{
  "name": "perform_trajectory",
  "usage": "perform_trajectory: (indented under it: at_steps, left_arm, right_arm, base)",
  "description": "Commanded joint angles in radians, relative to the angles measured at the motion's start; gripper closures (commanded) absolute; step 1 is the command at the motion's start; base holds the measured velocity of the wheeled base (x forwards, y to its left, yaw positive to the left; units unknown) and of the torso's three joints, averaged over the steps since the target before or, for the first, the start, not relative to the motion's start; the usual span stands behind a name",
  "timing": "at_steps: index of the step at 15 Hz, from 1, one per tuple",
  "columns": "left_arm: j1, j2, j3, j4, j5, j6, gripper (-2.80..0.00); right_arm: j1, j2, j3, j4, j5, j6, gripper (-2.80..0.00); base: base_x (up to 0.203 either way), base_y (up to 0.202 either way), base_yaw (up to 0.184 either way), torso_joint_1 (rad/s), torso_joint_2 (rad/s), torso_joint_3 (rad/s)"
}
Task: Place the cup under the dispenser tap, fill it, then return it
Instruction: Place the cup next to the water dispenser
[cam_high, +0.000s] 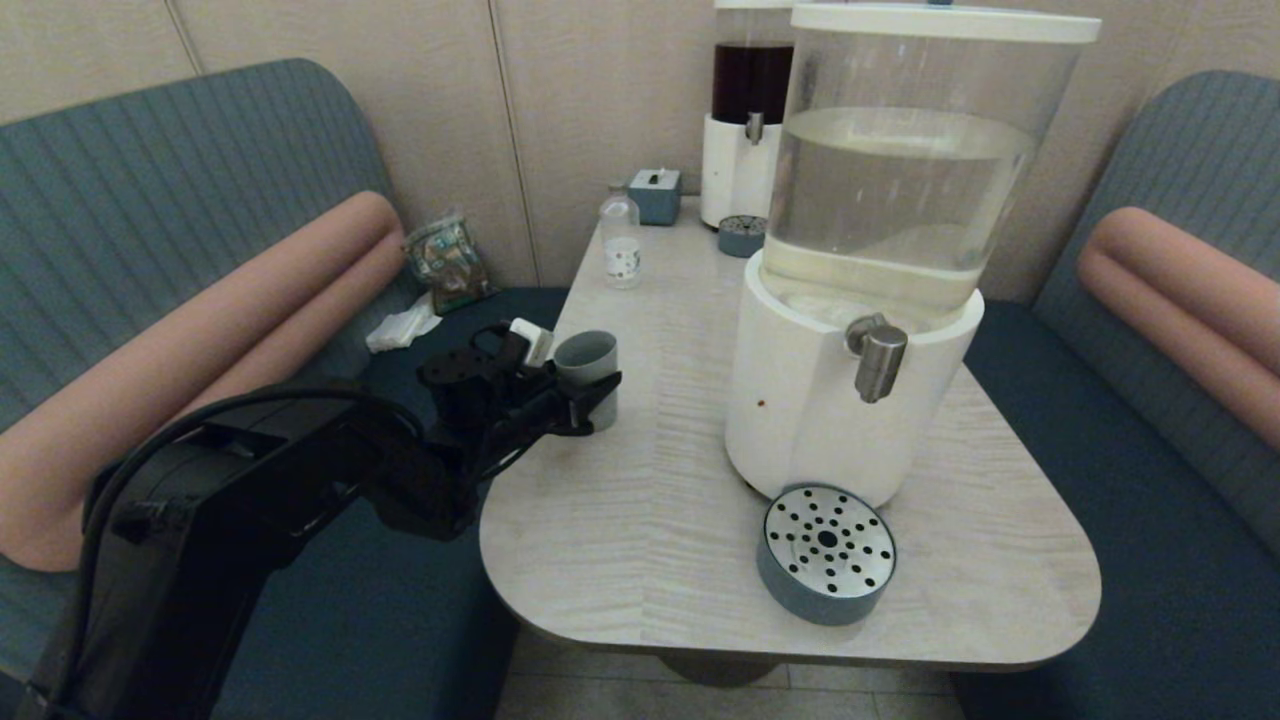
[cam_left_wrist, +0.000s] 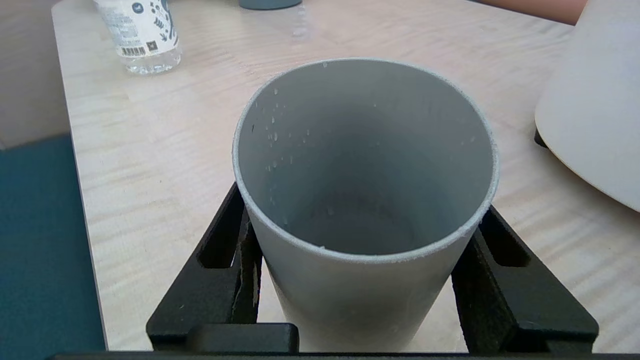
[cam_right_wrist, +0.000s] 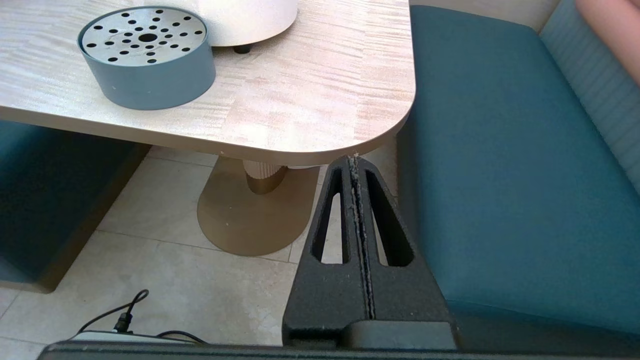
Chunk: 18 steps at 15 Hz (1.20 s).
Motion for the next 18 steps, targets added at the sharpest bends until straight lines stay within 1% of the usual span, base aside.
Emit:
perform_trajectory:
  at_steps: [1, 6, 10, 14, 18]
  left_arm:
    - [0.000, 0.016, 0.001, 0.000, -0.002, 0.000, 0.00]
    - [0.005, 0.006, 0.006, -0.003, -0.001, 0.003, 0.00]
    - [0.005, -0.008, 0.013, -0.035, -0.001, 0.004, 0.00]
    - [0.003, -0.055, 0.101, -0.058, -0.001, 0.005, 0.00]
    - [0.003, -0.056, 0.100, -0.077, -0.002, 0.005, 0.00]
  right_arm:
    - [0.000, -0.002, 0.002, 0.000, 0.000, -0.001, 0.00]
    - [0.000, -0.002, 0.001, 0.000, 0.000, -0.001, 0.00]
    - [0.000, -0.002, 0.000, 0.000, 0.000, -0.001, 0.00]
    - [0.000, -0.002, 0.000, 0.000, 0.000, -0.001, 0.00]
    - [0.000, -0.002, 0.000, 0.000, 0.000, -0.001, 0.00]
  base:
    - [0.000, 0.000, 0.000, 0.000, 0.00, 0.000]
    - [0.000, 0.000, 0.000, 0.000, 0.00, 0.000]
    - [0.000, 0.000, 0.000, 0.000, 0.00, 0.000]
    - [0.000, 0.000, 0.000, 0.000, 0.00, 0.000]
    - [0.000, 0.000, 0.000, 0.000, 0.00, 0.000]
